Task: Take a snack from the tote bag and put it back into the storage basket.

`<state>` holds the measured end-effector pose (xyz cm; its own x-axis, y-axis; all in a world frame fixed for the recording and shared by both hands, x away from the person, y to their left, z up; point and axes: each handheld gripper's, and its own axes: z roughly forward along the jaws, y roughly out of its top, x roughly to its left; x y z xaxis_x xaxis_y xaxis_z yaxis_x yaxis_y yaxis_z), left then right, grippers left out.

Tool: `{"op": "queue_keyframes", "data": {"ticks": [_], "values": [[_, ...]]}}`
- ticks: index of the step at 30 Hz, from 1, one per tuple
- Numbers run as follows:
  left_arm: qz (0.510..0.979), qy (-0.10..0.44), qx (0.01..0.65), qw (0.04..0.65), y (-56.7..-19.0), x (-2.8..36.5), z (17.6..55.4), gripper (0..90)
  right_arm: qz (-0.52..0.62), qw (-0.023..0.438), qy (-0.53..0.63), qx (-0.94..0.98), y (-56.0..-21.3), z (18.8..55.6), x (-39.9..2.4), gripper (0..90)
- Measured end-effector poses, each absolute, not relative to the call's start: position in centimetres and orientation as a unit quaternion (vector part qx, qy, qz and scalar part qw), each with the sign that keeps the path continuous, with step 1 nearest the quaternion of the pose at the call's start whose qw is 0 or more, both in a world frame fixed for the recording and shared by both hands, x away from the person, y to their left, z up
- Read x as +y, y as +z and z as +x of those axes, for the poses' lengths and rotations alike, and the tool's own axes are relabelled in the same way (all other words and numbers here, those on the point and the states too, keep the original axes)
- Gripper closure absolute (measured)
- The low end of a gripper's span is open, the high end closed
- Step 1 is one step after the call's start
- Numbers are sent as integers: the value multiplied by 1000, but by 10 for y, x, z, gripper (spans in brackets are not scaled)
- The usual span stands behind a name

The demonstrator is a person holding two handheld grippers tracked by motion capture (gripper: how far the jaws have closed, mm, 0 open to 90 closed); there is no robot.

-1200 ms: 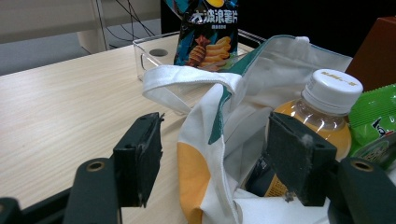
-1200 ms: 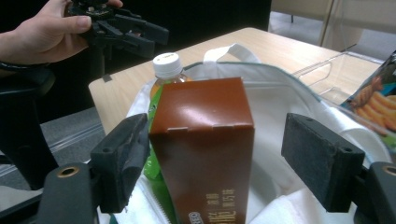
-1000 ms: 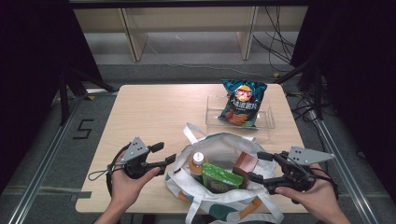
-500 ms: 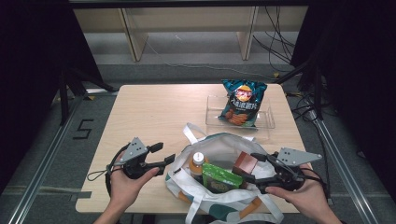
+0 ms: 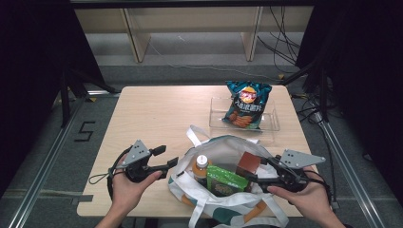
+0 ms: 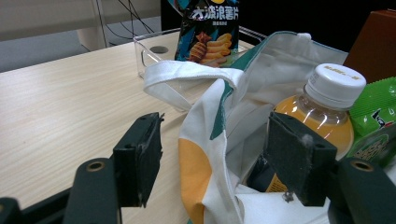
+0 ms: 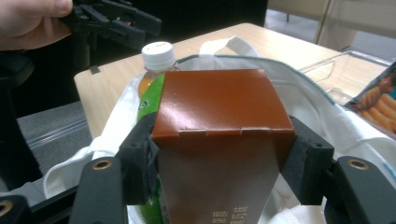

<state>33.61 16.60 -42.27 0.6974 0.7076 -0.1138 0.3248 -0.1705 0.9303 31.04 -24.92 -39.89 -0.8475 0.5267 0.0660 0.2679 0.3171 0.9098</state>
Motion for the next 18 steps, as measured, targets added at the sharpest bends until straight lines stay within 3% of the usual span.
{"op": "queue_keyframes", "data": {"ticks": [2,18], "values": [[748,180,341,540,-422,166,336,354,247,139,533,798,-399,310,-250,389],[746,178,344,542,-423,166,336,354,266,147,552,777,-383,307,-255,392]]}}
